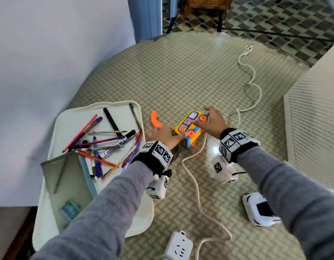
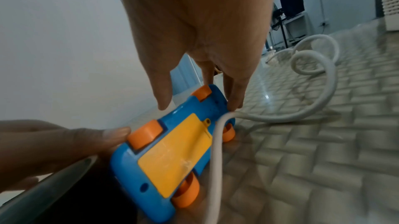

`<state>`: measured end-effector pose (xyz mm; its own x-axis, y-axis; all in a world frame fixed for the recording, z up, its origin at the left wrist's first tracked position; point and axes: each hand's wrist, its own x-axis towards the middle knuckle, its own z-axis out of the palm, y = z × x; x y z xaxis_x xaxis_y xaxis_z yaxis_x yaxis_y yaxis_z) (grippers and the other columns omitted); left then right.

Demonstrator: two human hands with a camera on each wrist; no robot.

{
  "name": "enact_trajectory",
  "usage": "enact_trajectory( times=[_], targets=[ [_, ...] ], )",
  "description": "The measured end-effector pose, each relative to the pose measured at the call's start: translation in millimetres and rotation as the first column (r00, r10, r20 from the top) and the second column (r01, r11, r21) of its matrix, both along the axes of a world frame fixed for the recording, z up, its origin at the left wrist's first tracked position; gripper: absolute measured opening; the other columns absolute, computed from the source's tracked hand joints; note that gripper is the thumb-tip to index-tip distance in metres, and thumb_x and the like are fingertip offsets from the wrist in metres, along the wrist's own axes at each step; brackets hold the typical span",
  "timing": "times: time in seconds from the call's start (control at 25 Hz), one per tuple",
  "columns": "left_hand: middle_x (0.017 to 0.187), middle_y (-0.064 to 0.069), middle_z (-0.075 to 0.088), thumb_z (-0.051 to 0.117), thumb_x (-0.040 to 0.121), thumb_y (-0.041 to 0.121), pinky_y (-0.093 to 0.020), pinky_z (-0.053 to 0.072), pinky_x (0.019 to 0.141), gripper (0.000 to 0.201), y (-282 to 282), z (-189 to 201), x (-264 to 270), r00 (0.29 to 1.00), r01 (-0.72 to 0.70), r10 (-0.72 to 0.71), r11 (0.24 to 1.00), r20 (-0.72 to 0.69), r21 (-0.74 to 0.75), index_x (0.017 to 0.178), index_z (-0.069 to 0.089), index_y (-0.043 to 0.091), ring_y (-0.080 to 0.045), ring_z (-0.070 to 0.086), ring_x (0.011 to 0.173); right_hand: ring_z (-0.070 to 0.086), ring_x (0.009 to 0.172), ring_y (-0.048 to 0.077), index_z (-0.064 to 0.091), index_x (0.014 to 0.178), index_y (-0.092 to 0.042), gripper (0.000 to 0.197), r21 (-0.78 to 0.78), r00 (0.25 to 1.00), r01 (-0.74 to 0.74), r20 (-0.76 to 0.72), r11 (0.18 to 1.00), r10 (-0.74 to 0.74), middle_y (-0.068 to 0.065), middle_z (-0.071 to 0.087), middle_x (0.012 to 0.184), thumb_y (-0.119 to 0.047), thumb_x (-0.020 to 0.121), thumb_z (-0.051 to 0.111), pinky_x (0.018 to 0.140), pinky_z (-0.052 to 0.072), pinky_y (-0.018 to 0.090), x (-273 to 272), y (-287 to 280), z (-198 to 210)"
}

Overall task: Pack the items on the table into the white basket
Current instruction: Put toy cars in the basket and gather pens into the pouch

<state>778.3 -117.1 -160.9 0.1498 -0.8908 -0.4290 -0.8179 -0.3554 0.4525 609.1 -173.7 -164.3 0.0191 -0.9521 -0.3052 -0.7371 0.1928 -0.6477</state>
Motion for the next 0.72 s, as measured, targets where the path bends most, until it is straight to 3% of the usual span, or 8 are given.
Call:
enact_trajectory(
  times=[0.12,0.24,0.4,0.52,0.56,0.6,0.64,0.72],
  targets=[
    [0.118,0.000,0.063,0.056,0.073,0.073,-0.054,0.014,0.110,0.051,-3.0,-13.6,0.6,1.000,-0.018,0.018,1.000,-0.010,-0.014,0.099,0.064,0.030,-0.024,0.044,0.126,0.055,0.115,0.026,0.040,0.134,-0.007,0.071,0.079,0.997,0.008,0.080,0.997,-0.015,0.012,0.055,0.126,-0.030,0.078,0.077,0.097,0.046,0.039,-1.2,-4.8,-3.9],
    [0.118,0.000,0.062,0.058,0.069,0.075,-0.056,0.016,0.108,0.054,-3.6,-23.5,1.9,0.998,-0.052,0.051,0.998,-0.042,-0.036,0.101,0.065,0.032,-0.018,0.043,0.126,0.062,0.104,0.025,0.041,0.121,-0.013,0.062,0.096,0.977,0.059,0.199,0.994,-0.077,0.011,0.063,0.114,-0.026,0.074,0.080,0.092,0.050,0.042,-5.3,-2.5,-9.3],
    [0.119,0.004,0.061,0.065,0.074,0.064,-0.046,0.016,0.105,0.050,3.2,-17.3,-3.0,0.989,-0.094,0.084,0.992,-0.126,-0.079,0.110,0.064,0.029,-0.014,0.039,0.128,0.066,0.085,0.025,0.039,0.108,-0.016,0.060,0.118,0.919,0.150,0.349,0.982,-0.182,0.015,0.066,0.099,-0.023,0.069,0.084,0.079,0.056,0.041,-12.4,2.1,-7.1],
    [0.136,0.004,0.048,0.069,0.075,0.056,-0.027,0.006,0.097,0.054,11.8,-10.1,-6.6,0.961,-0.157,0.113,0.974,-0.254,-0.162,0.121,0.059,0.028,-0.010,0.026,0.137,0.063,0.075,0.021,0.048,0.108,-0.018,0.053,0.059,0.895,0.151,0.416,0.987,-0.162,0.012,0.064,0.090,-0.022,0.069,0.084,0.072,0.054,0.034,-17.6,11.7,8.0],
    [0.140,0.004,0.042,0.071,0.076,0.052,-0.020,0.006,0.095,0.055,13.7,-7.3,-6.9,0.935,-0.200,0.125,0.959,-0.333,-0.200,0.123,0.057,0.026,-0.011,0.022,0.140,0.065,0.078,0.023,0.051,0.109,-0.019,0.053,0.045,0.882,0.138,0.448,0.989,-0.143,0.012,0.065,0.093,-0.021,0.069,0.084,0.073,0.055,0.035,-19.4,14.2,12.7],
    [0.139,0.005,0.041,0.072,0.077,0.048,-0.024,0.006,0.104,0.054,13.9,-5.6,-6.7,0.895,-0.239,0.117,0.941,-0.431,-0.241,0.123,0.056,0.024,-0.012,0.024,0.139,0.066,0.083,0.024,0.052,0.111,-0.021,0.053,0.035,0.865,0.128,0.486,0.991,-0.128,0.013,0.066,0.098,-0.020,0.069,0.084,0.074,0.057,0.036,-21.4,17.7,19.0],
    [0.135,0.006,0.045,0.074,0.078,0.044,-0.031,0.013,0.112,0.052,13.6,-4.0,-5.4,0.849,-0.267,0.083,0.920,-0.522,-0.287,0.121,0.055,0.024,-0.014,0.031,0.136,0.067,0.088,0.025,0.053,0.112,-0.022,0.053,0.027,0.843,0.123,0.525,0.992,-0.119,0.013,0.066,0.103,-0.018,0.069,0.084,0.075,0.058,0.038,-22.2,19.7,25.3],
    [0.124,0.006,0.053,0.077,0.075,0.038,-0.037,0.035,0.108,0.047,15.5,4.0,-2.2,0.746,-0.319,0.035,0.895,-0.664,-0.311,0.114,0.051,0.031,-0.015,0.046,0.125,0.067,0.093,0.024,0.053,0.111,-0.025,0.052,0.004,0.807,0.119,0.582,0.993,-0.100,0.013,0.066,0.107,-0.016,0.070,0.083,0.077,0.058,0.038,-22.7,24.3,38.2]
  ],
)
